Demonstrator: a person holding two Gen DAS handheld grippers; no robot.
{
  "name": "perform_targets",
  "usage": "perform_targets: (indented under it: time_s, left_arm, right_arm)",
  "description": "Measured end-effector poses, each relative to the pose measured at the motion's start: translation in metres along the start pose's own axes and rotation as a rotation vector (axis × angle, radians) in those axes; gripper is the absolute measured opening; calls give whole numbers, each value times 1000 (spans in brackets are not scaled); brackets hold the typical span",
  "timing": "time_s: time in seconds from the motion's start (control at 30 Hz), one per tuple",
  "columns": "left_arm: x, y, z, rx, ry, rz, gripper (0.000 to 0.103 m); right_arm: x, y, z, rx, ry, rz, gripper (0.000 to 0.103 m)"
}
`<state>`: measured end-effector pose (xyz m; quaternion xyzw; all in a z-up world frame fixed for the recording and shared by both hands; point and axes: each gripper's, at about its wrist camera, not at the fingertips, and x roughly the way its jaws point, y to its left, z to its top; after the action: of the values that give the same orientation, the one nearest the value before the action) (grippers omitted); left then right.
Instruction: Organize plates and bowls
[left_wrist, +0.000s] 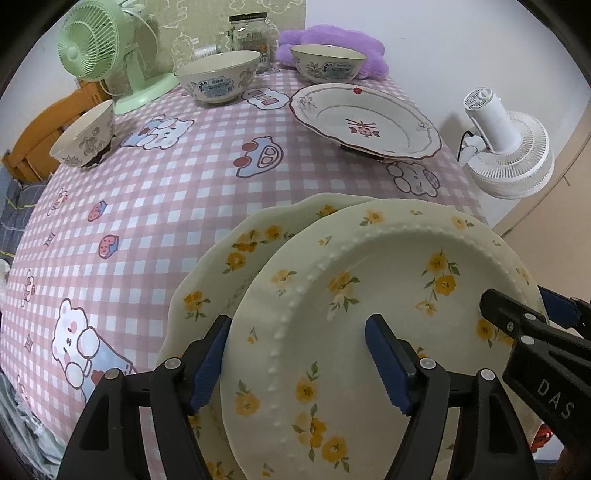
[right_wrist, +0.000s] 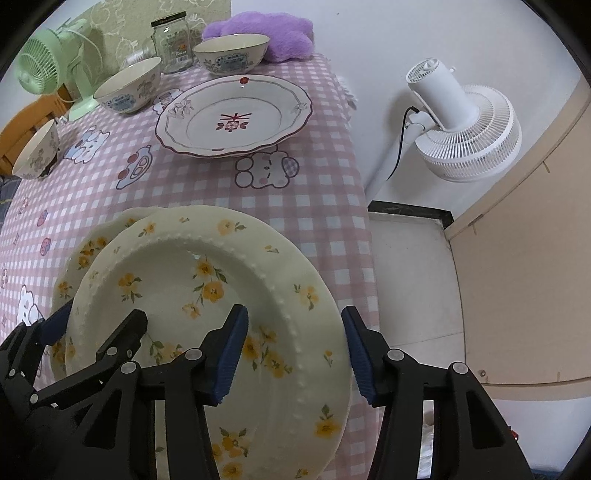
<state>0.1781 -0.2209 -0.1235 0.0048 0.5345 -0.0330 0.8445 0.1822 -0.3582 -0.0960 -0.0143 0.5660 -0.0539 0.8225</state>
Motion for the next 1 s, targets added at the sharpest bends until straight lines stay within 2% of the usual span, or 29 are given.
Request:
perform_targets:
  time_s: [0.2,0.4,0.63,0.67,0.7,0.77,1.0]
  left_arm:
    - [0,-6,0,14,-19,67,79]
    - [-7,-2,-1,29,9,57,79]
    - [-28,-3,-2,75,-31,36,80]
    - [-29,-5,-2,84,-31,35,80]
    - [-30,-5,-3,90,-32,32,80]
    - [-32,-4,-5,92,-31,30,80]
    - [-31,5,-10,54,-4,43,80]
  right_arm:
    - [1,5,-4,-19,-5,-11,51]
    - [-4,2,-8,-12,-15,-3,50]
    - [-19,-5,-14,-17,-35,9,50]
    - [-19,-5,-15,-20,-31,19,47]
    - [-18,-4,-16,-24,-25,24,38]
    - [-16,1,-17,-41,-21,18,33]
    - [-10,13,-20,-89,1,40,33]
